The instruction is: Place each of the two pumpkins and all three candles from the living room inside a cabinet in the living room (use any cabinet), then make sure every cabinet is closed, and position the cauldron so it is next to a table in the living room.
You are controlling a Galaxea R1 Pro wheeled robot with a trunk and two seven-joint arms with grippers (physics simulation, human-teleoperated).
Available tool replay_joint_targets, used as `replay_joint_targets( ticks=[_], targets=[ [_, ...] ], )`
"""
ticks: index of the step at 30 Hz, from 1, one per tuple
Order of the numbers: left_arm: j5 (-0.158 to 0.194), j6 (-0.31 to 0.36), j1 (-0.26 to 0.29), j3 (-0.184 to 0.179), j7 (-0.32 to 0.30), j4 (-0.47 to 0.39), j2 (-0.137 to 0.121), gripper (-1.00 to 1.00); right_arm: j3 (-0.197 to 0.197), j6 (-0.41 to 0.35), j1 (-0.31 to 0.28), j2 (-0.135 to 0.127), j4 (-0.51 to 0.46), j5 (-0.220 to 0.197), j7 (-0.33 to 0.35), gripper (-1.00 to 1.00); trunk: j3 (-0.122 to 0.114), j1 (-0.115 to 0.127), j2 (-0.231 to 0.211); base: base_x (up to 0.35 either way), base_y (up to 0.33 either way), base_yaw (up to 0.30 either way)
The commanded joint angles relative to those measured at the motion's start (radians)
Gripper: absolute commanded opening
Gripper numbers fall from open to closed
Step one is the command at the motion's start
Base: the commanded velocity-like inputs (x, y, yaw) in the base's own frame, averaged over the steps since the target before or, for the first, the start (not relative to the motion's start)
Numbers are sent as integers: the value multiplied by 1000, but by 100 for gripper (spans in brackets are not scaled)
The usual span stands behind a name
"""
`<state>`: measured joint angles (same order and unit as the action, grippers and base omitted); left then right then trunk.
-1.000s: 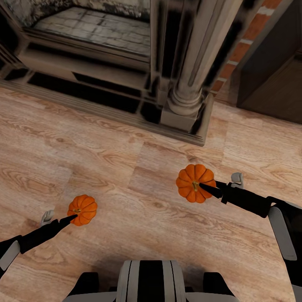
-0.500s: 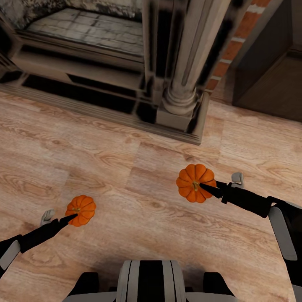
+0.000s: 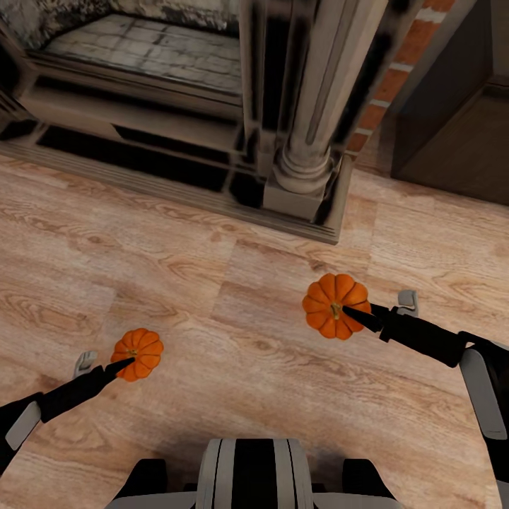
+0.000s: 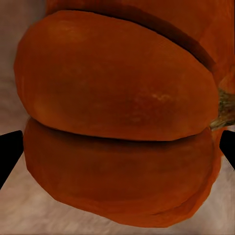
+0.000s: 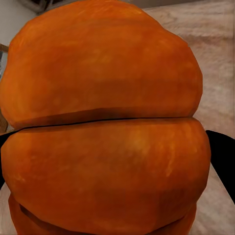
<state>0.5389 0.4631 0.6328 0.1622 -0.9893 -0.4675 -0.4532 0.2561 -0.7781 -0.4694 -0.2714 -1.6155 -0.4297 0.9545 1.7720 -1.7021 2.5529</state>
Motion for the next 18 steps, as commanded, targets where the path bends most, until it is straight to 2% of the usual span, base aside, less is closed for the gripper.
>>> replay_joint_targets(
  ticks=[1, 3, 4, 18],
  targets=[
    [-11, -3, 2, -1, 17, 2, 2, 100, 3, -6, 0, 0, 0, -4, 4, -100, 1, 0, 0, 0, 0, 0],
    [-11, -3, 3, -1, 19, 2, 3, 100, 4, -6, 0, 0, 0, -4, 5, -100, 1, 0, 0, 0, 0, 0],
    [-12, -3, 3, -1, 19, 2, 3, -100, 4, -6, 0, 0, 0, -4, 5, -100, 1, 0, 0, 0, 0, 0],
    [-8, -5, 5, -3, 5, -14, 24, -100, 5, -6, 1, 2, 0, -4, 6, -100, 1, 0, 0, 0, 0, 0]
  ],
)
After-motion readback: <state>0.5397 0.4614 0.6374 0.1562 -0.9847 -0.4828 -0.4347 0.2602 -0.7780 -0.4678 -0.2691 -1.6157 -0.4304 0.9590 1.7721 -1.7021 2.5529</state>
